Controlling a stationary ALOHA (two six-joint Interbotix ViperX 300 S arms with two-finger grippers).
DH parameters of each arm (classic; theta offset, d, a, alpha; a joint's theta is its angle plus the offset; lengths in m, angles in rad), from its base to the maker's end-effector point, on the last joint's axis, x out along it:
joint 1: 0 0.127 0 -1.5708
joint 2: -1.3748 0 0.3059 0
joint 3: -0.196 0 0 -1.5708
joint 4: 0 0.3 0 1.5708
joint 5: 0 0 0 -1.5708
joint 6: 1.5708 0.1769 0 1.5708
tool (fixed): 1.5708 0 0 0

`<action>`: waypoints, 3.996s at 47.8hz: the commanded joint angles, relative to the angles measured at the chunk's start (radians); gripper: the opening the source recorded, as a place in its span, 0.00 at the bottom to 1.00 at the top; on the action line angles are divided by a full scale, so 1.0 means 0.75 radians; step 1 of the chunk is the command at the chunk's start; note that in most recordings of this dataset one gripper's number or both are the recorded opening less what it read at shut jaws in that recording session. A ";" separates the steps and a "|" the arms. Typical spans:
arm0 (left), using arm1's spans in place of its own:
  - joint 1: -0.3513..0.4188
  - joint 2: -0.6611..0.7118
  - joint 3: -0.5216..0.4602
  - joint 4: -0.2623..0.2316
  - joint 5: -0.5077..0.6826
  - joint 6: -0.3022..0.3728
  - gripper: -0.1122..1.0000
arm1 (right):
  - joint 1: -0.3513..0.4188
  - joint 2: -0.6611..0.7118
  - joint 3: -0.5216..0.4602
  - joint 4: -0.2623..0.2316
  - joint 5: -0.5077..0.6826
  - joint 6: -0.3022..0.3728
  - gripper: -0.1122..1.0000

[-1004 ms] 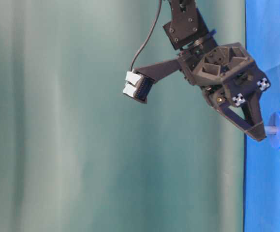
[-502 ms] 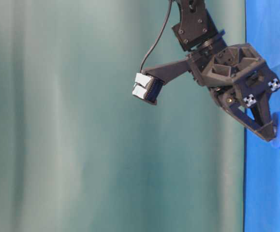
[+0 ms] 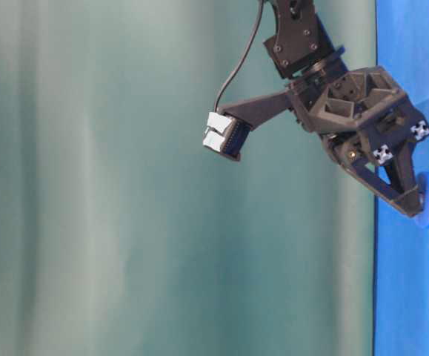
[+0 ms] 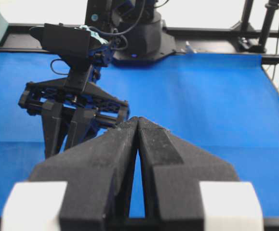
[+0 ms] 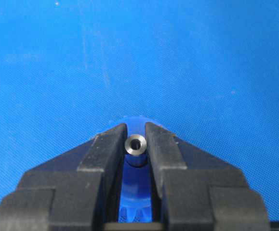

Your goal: Insert the shaft placed at a random location into the center hole of the small gear at another random location.

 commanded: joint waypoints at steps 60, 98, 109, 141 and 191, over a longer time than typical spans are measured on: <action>-0.002 -0.006 -0.014 0.002 -0.004 -0.002 0.10 | 0.002 -0.335 0.041 -0.004 0.121 0.004 0.74; -0.002 -0.020 -0.014 0.002 0.025 -0.002 0.10 | 0.008 -1.076 0.642 0.004 0.225 0.018 0.73; -0.002 -0.020 -0.014 0.002 0.025 -0.004 0.10 | 0.016 -1.115 0.661 0.006 0.239 0.018 0.73; -0.002 -0.027 -0.014 0.002 0.027 -0.025 0.10 | 0.016 -1.111 0.659 0.006 0.239 0.018 0.73; 0.000 -0.027 -0.004 0.002 0.031 -0.025 0.10 | 0.016 -1.111 0.659 0.006 0.233 0.018 0.73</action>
